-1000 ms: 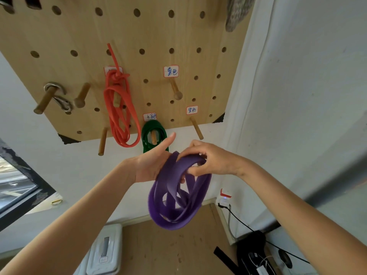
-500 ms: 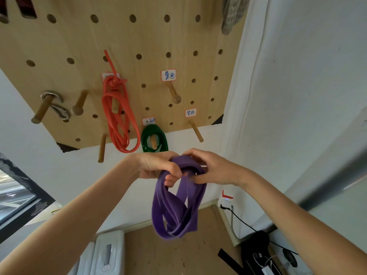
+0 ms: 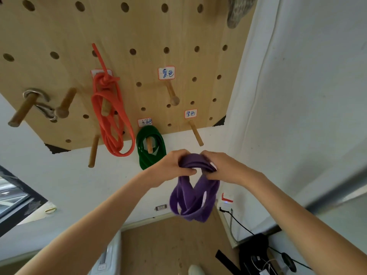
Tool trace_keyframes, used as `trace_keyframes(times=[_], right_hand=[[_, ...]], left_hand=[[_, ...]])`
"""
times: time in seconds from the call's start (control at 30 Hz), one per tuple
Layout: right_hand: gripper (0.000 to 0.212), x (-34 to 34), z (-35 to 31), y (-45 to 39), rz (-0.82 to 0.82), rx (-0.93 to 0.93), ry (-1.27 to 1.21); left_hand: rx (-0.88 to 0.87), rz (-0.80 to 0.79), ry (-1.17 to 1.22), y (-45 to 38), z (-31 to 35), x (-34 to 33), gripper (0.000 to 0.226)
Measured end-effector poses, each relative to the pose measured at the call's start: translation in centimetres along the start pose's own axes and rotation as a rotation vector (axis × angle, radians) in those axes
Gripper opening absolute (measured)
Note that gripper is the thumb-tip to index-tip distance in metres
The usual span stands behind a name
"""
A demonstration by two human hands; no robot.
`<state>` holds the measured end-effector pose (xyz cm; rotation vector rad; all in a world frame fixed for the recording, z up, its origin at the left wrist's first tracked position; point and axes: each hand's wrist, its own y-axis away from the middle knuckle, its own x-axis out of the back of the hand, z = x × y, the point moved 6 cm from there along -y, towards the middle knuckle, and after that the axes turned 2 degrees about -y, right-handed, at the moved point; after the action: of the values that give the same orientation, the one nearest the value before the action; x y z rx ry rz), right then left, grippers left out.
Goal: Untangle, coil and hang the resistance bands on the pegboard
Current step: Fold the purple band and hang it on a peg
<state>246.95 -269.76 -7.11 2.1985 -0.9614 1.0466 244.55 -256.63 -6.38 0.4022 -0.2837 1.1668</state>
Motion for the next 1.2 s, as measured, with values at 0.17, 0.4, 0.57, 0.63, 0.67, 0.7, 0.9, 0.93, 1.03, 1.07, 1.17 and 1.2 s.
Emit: trace_keyframes(times=[0.17, 0.4, 0.57, 0.63, 0.67, 0.7, 0.9, 0.93, 1.03, 1.07, 1.17, 1.2], right_hand=[[0.033, 1.3, 2.3, -2.6, 0.228, 0.007, -0.224], [0.014, 1.8, 5.0, -4.6, 0.031, -0.062, -0.177], [0.013, 3.9, 6.6, -6.6, 0.228, -0.017, 0.149], [0.018, 4.0, 7.0, -8.3, 0.253, 0.011, 0.189], [0.020, 3.9, 7.2, -9.2, 0.240, 0.011, 0.202], [0.023, 3.7, 7.5, -10.1, 0.225, 0.004, 0.206], [0.058, 4.3, 8.6, -12.5, 0.193, 0.054, 0.115], [0.054, 4.8, 9.0, -12.3, 0.206, 0.058, 0.020], [0.028, 5.5, 9.5, -12.2, 0.196, 0.058, -0.056], [0.025, 5.4, 9.4, -12.4, 0.181, 0.050, -0.046], [0.027, 4.8, 8.9, -13.0, 0.199, 0.017, -0.037], [0.027, 4.6, 8.9, -13.1, 0.229, 0.004, -0.043]], left_hand=[[0.115, 0.043, 0.460, -2.8, 0.1, -0.7, 0.035], [-0.001, 0.126, -0.595, -6.6, -0.5, 0.3, 0.032], [0.034, 0.374, -0.493, -8.5, -1.7, 1.8, 0.028], [0.080, 0.365, -0.509, -10.0, -2.0, 2.3, 0.027], [0.107, 0.343, -0.519, -10.8, -2.2, 2.5, 0.027], [0.126, 0.325, -0.522, -11.6, -2.4, 2.7, 0.028], [0.122, 0.336, -0.403, -14.1, -3.1, 4.0, 0.027], [0.127, 0.364, -0.370, -14.3, -3.2, 4.6, 0.027], [0.132, 0.381, -0.379, -15.0, -3.4, 5.5, 0.027], [0.131, 0.380, -0.398, -15.2, -3.4, 5.5, 0.025], [0.144, 0.416, -0.436, -15.1, -3.7, 5.4, 0.017], [0.157, 0.431, -0.457, -15.0, -3.8, 5.4, 0.014]])
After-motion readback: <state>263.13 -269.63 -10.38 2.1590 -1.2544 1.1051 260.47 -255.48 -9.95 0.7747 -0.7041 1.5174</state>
